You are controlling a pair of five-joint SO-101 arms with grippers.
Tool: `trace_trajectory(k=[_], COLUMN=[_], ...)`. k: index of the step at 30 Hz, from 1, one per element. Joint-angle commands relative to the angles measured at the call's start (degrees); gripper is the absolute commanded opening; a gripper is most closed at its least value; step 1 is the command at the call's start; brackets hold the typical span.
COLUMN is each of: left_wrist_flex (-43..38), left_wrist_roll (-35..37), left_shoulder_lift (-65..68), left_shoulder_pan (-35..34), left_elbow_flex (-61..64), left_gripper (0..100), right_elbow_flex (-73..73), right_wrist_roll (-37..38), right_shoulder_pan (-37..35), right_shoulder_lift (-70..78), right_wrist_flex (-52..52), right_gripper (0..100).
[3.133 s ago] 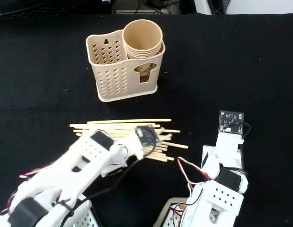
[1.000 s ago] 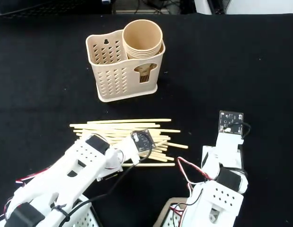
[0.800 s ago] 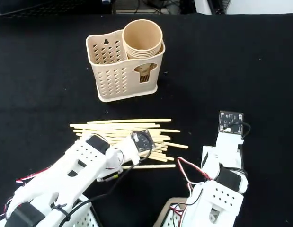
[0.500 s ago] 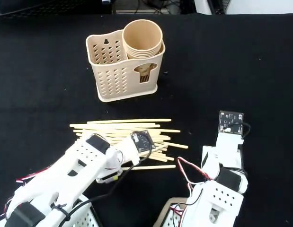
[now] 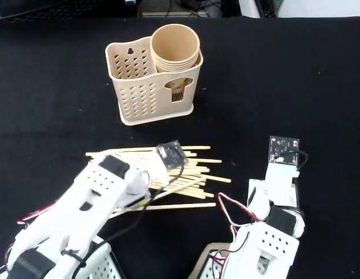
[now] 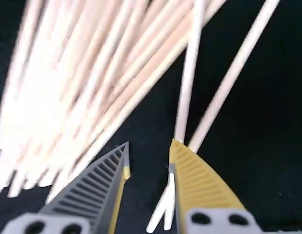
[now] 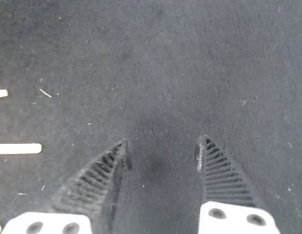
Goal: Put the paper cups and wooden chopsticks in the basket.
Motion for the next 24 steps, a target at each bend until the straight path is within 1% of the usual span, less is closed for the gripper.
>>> trace_trajectory(k=[1, 5, 13, 18, 24], left_wrist_flex=[-2.02, -1.76, -1.32, 5.71, 6.77], left_wrist_roll=[-0.09, 0.00, 0.09, -0.09, -0.18], left_shoulder_lift=[-0.62, -0.62, -0.62, -0.62, -0.62], left_shoulder_pan=[2.42, 3.56, 3.65, 4.62, 9.45], left_elbow_flex=[3.03, 4.53, 1.89, -1.27, 0.13], left_gripper=[15, 15, 15, 15, 15], right_elbow_flex=[-0.13, -0.13, -0.13, -0.13, -0.13], right_wrist_roll=[0.35, 0.35, 0.35, 0.35, 0.35], right_shoulder_pan=[0.35, 0.35, 0.35, 0.35, 0.35], right_shoulder_lift=[-0.66, -0.66, -0.66, -0.66, -0.66], right_wrist_flex=[-1.23, -1.23, -1.23, -1.23, -1.23], right_gripper=[22.2, 22.2, 22.2, 22.2, 22.2])
